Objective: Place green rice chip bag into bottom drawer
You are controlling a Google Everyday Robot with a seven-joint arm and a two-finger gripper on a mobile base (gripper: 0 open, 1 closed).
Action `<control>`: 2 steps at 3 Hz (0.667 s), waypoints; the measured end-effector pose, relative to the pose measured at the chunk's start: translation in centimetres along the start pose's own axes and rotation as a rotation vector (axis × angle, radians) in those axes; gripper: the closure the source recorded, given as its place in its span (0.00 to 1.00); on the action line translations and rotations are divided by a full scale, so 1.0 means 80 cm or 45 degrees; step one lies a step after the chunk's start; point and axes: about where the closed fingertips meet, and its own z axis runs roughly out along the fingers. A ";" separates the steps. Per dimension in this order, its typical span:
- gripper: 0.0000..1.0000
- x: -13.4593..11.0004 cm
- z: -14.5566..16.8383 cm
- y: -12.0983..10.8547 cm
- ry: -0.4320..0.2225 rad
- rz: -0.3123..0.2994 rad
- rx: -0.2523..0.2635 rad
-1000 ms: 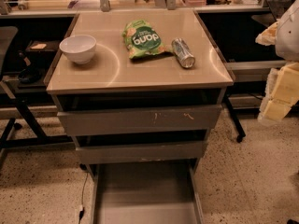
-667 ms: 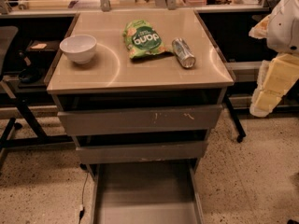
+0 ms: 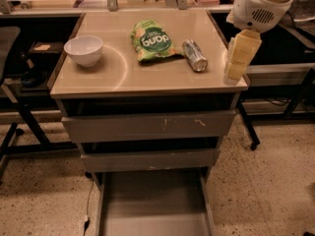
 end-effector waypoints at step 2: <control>0.00 -0.058 0.033 -0.063 -0.021 -0.052 0.018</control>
Offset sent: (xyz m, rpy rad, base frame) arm 0.0453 0.0244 -0.0065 -0.0119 0.0011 0.0282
